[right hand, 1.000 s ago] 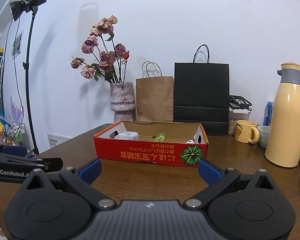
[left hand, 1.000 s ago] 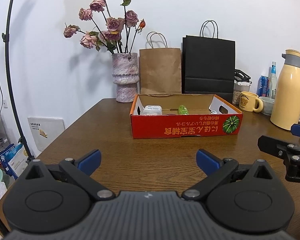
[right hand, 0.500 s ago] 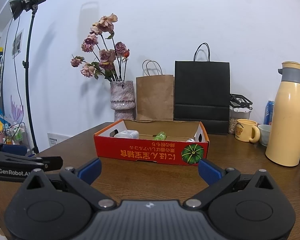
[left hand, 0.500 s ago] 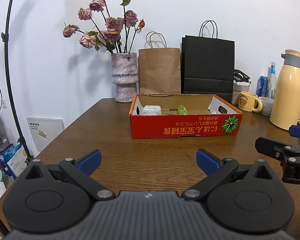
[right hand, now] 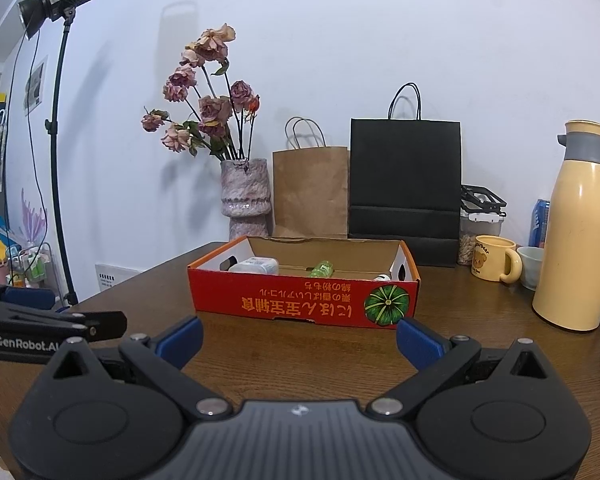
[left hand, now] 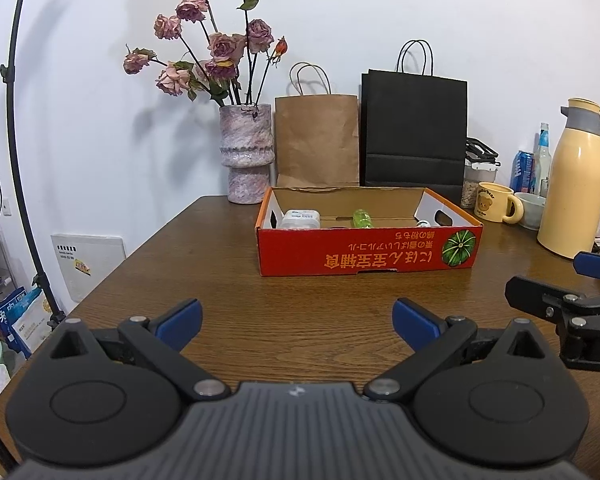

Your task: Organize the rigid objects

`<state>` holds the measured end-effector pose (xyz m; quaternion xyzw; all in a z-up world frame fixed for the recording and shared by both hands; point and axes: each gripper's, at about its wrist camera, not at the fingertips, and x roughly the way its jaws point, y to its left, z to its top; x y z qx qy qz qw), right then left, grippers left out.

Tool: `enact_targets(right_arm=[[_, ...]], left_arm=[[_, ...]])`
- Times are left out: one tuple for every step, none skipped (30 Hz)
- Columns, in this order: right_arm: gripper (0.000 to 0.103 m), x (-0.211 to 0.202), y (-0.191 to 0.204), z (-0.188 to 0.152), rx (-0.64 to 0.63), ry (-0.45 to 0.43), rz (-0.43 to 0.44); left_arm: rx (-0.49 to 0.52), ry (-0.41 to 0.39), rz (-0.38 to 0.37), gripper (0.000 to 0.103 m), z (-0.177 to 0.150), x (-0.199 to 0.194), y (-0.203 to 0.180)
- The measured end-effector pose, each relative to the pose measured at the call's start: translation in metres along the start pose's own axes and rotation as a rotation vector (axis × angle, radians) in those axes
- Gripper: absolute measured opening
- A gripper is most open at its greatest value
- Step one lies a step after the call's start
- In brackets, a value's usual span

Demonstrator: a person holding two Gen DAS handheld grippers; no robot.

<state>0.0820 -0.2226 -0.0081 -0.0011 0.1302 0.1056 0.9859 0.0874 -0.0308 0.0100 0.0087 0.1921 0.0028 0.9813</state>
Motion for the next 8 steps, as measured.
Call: enact_targets(right_arm=[[0.103, 0.0003, -0.0002, -0.0004, 0.0, 0.001, 0.001], [0.103, 0.001, 0.0, -0.002, 0.0, 0.002, 0.0], [0.103, 0.0008, 0.0002, -0.0026, 0.0, 0.003, 0.0], [0.103, 0.0014, -0.0001, -0.0027, 0.001, 0.003, 0.001], [0.103, 0.0018, 0.0, -0.0035, 0.001, 0.004, 0.001], [0.103, 0.0025, 0.0001, -0.0036, 0.0, 0.004, 0.001], [0.103, 0.0025, 0.0002, -0.0039, 0.0, 0.004, 0.001], [0.103, 0.0025, 0.0001, -0.0035, 0.0, 0.005, 0.001]], left_arm=[[-0.001, 0.0, -0.002, 0.103, 0.0, -0.0001, -0.0002], [-0.001, 0.0, -0.006, 0.103, -0.0002, -0.0003, -0.0003], [-0.001, 0.001, -0.008, 0.103, -0.0005, 0.0003, -0.0002], [0.0, 0.001, -0.01, 0.103, -0.0007, 0.0003, -0.0006], [0.001, 0.001, -0.012, 0.103, -0.0007, 0.0006, -0.0007], [0.002, 0.0, -0.013, 0.103, -0.0008, 0.0006, -0.0008], [0.003, 0.001, -0.015, 0.103, -0.0007, 0.001, -0.0002], [0.004, 0.0, -0.016, 0.103, -0.0007, 0.0013, -0.0005]])
